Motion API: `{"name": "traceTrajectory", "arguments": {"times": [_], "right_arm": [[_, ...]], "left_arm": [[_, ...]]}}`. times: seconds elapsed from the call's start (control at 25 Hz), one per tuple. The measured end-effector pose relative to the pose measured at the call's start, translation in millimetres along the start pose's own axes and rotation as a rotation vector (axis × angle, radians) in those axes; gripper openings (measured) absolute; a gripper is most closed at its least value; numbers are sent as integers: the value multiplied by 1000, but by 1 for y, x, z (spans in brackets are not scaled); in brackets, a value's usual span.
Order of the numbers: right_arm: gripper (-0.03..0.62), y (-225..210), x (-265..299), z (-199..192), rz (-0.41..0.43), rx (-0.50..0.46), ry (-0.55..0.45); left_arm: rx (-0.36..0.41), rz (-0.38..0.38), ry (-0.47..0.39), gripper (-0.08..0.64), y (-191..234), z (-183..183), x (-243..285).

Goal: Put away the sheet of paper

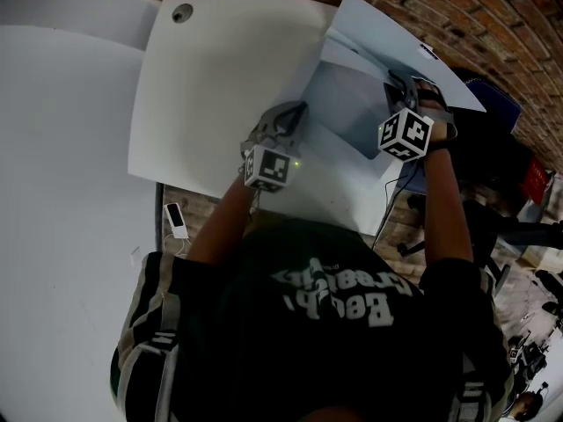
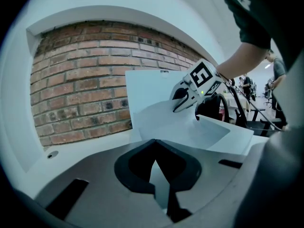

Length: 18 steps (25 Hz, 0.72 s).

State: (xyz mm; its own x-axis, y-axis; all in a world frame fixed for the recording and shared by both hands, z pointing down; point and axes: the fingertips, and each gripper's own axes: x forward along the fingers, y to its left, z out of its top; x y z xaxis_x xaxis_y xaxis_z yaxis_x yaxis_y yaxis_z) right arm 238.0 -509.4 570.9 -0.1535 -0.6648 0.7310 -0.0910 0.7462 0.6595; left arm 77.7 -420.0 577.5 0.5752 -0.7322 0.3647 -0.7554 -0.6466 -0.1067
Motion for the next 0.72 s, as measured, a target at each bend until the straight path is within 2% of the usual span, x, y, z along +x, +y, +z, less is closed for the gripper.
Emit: {"name": "traceTrajectory", "arguments": {"times": [0.04,0.08,0.32,0.4,0.48,0.64,0.72], "right_arm": [[126,-4,-3,1,-11,2,-6],[171,-7,-5,2,-22,2,-11],[181,-27,-18,-4,-93,-10,-10],[148,-30,-18,-10,-121,2,-1],[-6,-28,-14,-15,-135,30,13],[-6,1,7,-20,-19,146,38],[-6,13,19,-21,20,160,56]], "left_arm": [[-1,-1,0,2,0,0,0],[-1,-2,0,2,0,0,-1],[10,-5,-1,2,-1,1,-1],[7,-7,-2,2,-1,0,0],[7,-9,-2,2,-1,0,0],[6,-12,2,2,-3,-1,0],[8,-12,-1,2,-3,0,0]]}}
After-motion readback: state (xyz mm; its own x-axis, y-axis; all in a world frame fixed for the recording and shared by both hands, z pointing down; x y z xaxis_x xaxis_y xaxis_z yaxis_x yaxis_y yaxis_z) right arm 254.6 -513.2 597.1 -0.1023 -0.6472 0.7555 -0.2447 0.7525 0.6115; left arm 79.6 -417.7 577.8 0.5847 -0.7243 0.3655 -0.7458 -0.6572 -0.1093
